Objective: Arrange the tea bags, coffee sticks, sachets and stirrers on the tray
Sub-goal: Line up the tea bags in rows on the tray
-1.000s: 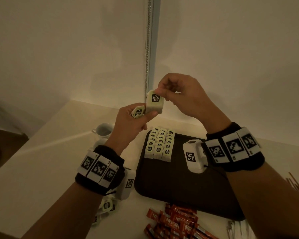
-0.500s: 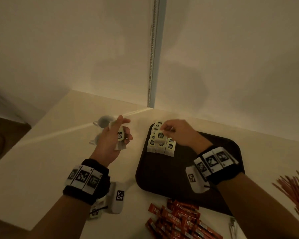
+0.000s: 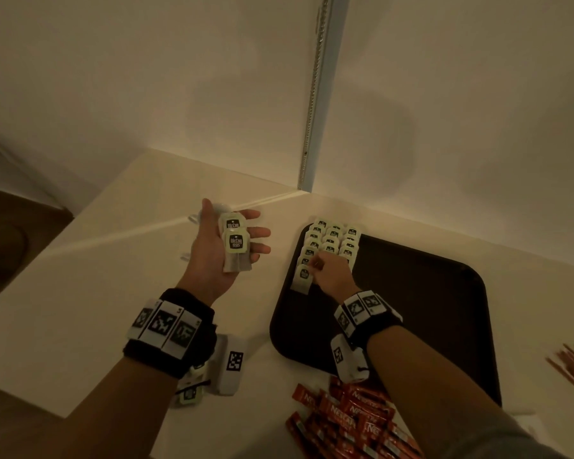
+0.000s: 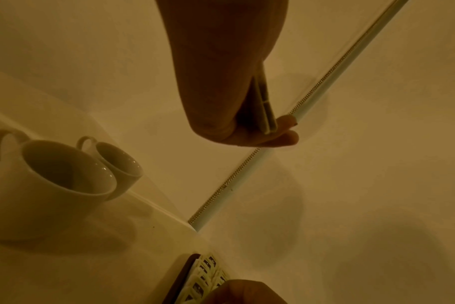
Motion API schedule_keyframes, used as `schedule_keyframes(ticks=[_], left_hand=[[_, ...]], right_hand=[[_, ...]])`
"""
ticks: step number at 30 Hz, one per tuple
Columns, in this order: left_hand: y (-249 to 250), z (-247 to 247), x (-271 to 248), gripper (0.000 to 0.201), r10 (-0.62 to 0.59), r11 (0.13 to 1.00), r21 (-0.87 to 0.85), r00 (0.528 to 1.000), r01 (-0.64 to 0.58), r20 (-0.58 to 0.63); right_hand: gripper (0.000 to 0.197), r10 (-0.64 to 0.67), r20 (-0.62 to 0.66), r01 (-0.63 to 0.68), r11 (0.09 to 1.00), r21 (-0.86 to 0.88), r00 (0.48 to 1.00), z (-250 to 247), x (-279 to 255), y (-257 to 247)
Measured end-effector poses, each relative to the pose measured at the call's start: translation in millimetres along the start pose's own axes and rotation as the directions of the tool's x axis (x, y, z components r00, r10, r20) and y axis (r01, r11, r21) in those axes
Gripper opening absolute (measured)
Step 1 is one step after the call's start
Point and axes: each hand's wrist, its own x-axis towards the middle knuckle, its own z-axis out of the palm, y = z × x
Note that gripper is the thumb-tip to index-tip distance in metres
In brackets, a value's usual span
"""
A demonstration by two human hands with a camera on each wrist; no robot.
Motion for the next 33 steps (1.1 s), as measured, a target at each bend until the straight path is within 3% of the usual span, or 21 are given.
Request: schedule_keyframes(ticks=[7, 10, 12, 14, 16, 19, 22, 25, 29, 33], left_hand=[[-6, -4, 5, 0.086, 0.005, 1.000, 0.008, 1.000, -0.004, -0.005], [-7, -1, 5, 0.090, 0.026, 1.000, -0.003, 1.000, -0.026, -0.011], [-8, 1, 7, 0.090, 0.017, 1.000, 0.001, 0.999, -0.017, -0.040], [-9, 5, 9, 0.088, 0.004, 1.000, 0.015, 0.998, -0.003, -0.064], [-10, 11, 9, 0.084, -0.011, 1.000, -0.014, 0.998, 0.010, -0.059], [-9, 24, 6, 0.071, -0.023, 0.999, -0.042, 0.999, 0.021, -0.042], [-7, 34, 4, 0.066, -0.017, 0.999, -0.032, 0.999, 0.016, -0.033], [-4, 42, 1, 0.067, -0.015, 0.998, -0.063, 0.999, 0.017, 0.037], [-3, 54, -2, 0.069, -0.018, 0.998, -0.058, 0.997, 0.022, 0.070], [-2, 58, -4, 0.070, 0.019, 1.000, -0.003, 0.995, -0.019, 0.098]], right_hand=[[0.010, 0.028, -0.005, -0.028, 1.000, -0.011, 1.000, 6, 9, 4], [0.015, -0.003, -0.111, 0.008, 0.999, 0.039, 0.994, -4, 7, -12], [0.010, -0.157, -0.281, 0.206, 0.966, 0.154, 0.947, -17, 0, -39], [0.007, -0.360, -0.383, 0.467, 0.853, 0.234, 0.850, -34, -16, -74], [0.015, -0.544, -0.304, 0.613, 0.757, 0.225, 0.783, -48, -32, -105], [0.036, -0.689, -0.057, 0.690, 0.723, 0.013, 0.723, -60, -43, -129], [0.045, -0.679, 0.001, 0.676, 0.731, -0.091, 0.734, -69, -42, -133], [0.037, -0.658, 0.010, 0.657, 0.751, -0.063, 0.753, -81, -45, -137], [0.017, -0.594, 0.014, 0.591, 0.802, 0.085, 0.804, -100, -52, -143], [0.011, -0.554, 0.026, 0.541, 0.821, 0.183, 0.832, -120, -56, -146]])
